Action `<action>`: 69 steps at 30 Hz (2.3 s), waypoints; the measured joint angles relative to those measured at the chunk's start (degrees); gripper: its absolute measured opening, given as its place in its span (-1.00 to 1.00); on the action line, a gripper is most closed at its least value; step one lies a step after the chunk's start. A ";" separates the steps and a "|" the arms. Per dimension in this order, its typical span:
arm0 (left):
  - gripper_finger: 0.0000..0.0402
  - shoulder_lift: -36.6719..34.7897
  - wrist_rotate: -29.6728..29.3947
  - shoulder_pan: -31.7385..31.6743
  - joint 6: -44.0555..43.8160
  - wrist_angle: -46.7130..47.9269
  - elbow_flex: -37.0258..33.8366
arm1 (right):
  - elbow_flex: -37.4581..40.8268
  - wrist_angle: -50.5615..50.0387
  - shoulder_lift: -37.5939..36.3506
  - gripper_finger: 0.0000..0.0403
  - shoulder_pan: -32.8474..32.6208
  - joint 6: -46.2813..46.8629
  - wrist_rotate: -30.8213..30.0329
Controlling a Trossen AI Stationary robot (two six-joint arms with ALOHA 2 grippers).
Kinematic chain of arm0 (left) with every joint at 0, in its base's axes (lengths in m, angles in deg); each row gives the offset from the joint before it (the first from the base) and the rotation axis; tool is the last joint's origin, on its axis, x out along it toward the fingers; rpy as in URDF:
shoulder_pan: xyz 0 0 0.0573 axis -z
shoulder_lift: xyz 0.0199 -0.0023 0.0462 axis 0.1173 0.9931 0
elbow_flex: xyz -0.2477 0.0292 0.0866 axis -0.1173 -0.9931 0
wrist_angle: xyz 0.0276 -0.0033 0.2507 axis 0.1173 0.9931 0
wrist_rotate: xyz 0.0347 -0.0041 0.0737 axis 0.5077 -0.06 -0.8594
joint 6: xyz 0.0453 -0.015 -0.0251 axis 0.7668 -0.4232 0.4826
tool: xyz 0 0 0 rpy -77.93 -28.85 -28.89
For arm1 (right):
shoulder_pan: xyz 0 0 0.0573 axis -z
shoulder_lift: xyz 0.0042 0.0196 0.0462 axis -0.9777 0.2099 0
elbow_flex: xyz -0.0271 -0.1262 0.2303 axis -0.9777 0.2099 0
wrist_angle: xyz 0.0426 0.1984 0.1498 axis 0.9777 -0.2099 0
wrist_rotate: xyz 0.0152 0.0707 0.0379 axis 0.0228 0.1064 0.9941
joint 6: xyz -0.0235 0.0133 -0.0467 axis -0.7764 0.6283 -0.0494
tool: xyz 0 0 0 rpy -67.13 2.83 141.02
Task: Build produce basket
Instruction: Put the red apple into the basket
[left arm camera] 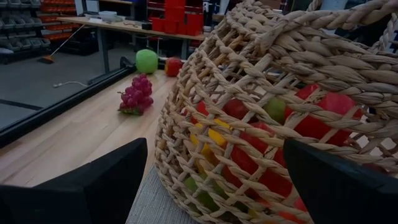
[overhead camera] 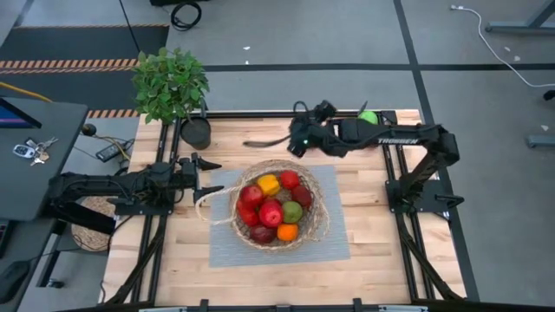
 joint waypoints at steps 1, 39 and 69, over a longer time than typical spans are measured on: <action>0.90 0.00 -0.01 0.00 -0.01 0.00 0.00 | 2.25 0.42 -1.06 0.75 1.15 0.91 -0.14; 0.90 0.00 -0.01 0.00 0.00 0.00 0.00 | 42.03 -0.74 -10.52 0.73 43.20 18.62 19.52; 0.90 0.00 0.00 0.00 -0.01 0.00 0.00 | 41.58 -7.33 -3.35 0.73 42.68 20.99 21.09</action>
